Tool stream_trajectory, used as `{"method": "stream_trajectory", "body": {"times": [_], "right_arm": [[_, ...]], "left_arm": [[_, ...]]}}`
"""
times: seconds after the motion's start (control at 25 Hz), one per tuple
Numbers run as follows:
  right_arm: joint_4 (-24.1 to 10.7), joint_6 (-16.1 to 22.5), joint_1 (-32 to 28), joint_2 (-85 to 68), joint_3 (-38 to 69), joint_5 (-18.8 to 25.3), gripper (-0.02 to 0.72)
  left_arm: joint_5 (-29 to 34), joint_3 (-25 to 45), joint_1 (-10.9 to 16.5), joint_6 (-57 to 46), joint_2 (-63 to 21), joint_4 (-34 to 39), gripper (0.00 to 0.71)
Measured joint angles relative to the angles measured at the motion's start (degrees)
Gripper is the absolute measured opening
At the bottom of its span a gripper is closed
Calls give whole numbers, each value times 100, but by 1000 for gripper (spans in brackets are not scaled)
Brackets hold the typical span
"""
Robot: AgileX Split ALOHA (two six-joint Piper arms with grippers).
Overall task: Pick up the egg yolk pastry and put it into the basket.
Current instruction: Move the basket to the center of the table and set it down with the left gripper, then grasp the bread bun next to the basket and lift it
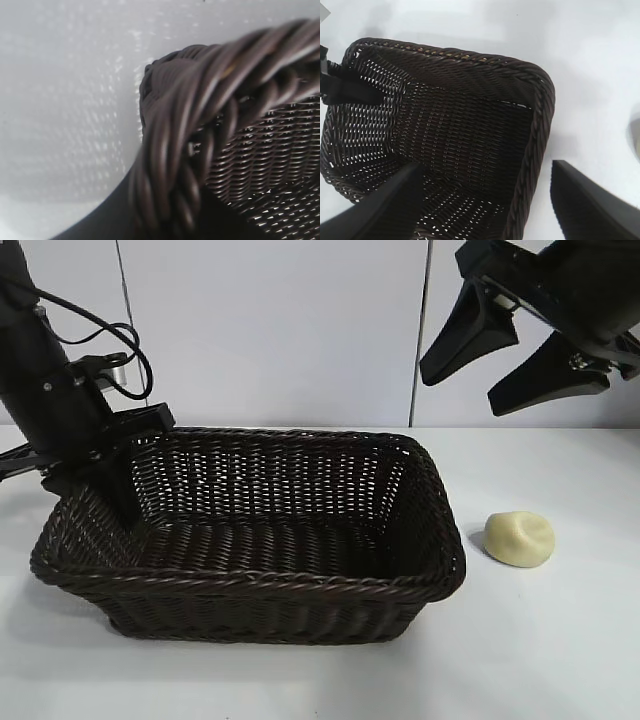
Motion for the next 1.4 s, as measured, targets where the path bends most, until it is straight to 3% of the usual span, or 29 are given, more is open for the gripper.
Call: {"method": "stream_trajectory", "body": {"times": [0.12, 0.28, 0.56, 0.88, 1.0, 1.24, 1.4], "right_arm": [[0, 0, 0, 0, 0, 0, 517], [0, 0, 0, 0, 0, 0, 517], [0, 0, 0, 0, 0, 13, 517], [0, 0, 0, 0, 0, 13, 517], [0, 0, 0, 0, 0, 13, 517], [0, 0, 0, 0, 0, 13, 517], [0, 0, 0, 0, 0, 13, 517]], "left_arm": [[112, -7, 0, 0, 0, -13, 466], [398, -153, 0, 0, -157, 109, 544], [866, -610, 0, -99, -861, 775, 559], [1002, -696, 38, -784, -1035, 2208, 560], [1002, -696, 213, -826, -1035, 2330, 560], [1124, -696, 918, -843, -1035, 2399, 560], [1259, -696, 1045, -849, -1065, 2422, 560]]}}
